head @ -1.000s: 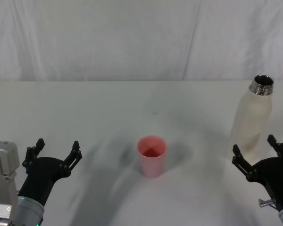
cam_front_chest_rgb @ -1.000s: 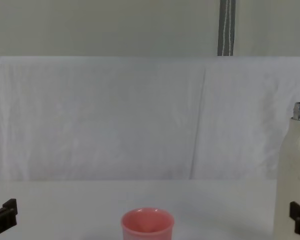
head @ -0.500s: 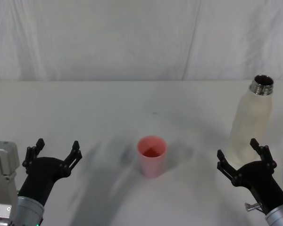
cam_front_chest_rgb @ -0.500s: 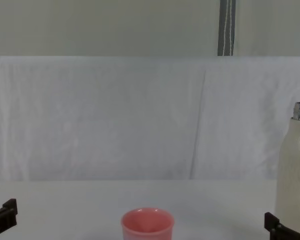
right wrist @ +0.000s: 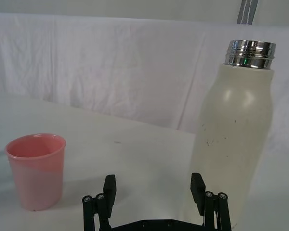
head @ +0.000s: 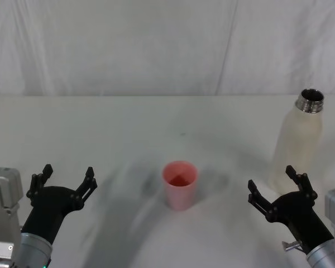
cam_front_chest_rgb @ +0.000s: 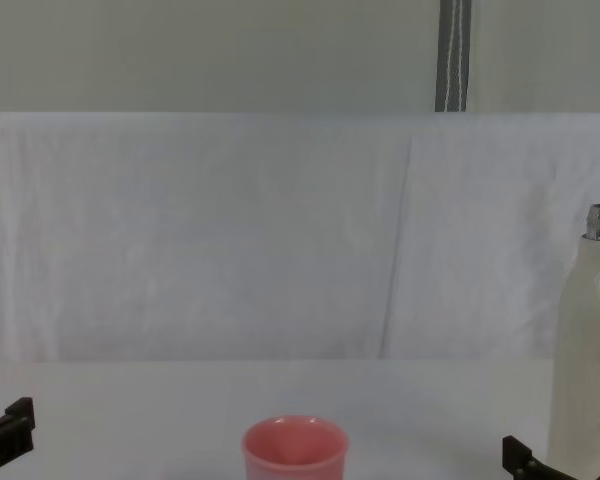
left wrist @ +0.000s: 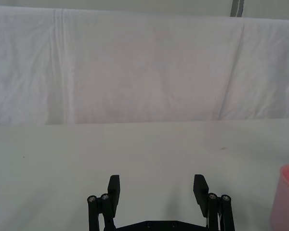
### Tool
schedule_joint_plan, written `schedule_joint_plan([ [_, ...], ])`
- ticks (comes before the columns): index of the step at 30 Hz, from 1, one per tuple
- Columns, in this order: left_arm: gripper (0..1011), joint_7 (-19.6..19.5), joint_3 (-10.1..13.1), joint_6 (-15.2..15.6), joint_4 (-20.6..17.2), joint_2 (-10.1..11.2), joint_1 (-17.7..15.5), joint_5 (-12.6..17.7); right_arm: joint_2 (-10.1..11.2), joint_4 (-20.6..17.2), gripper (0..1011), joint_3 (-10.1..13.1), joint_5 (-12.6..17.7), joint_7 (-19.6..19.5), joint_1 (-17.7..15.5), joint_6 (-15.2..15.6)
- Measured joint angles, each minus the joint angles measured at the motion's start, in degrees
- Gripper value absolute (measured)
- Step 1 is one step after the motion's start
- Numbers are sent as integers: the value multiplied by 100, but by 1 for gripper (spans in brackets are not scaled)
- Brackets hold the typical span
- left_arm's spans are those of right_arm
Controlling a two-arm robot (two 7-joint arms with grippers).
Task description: Grasp the thermos with one hand and pour water into the cup lid.
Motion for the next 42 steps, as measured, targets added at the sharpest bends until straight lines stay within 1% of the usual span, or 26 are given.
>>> schedule_joint_plan([
  [20,1001,0,0,0,0,0,0,0,1,358,1001,-80,127,38,241,-23],
  [42,1001,0,0,0,0,0,0,0,0,344,1001,-78,116,38,232,-21],
])
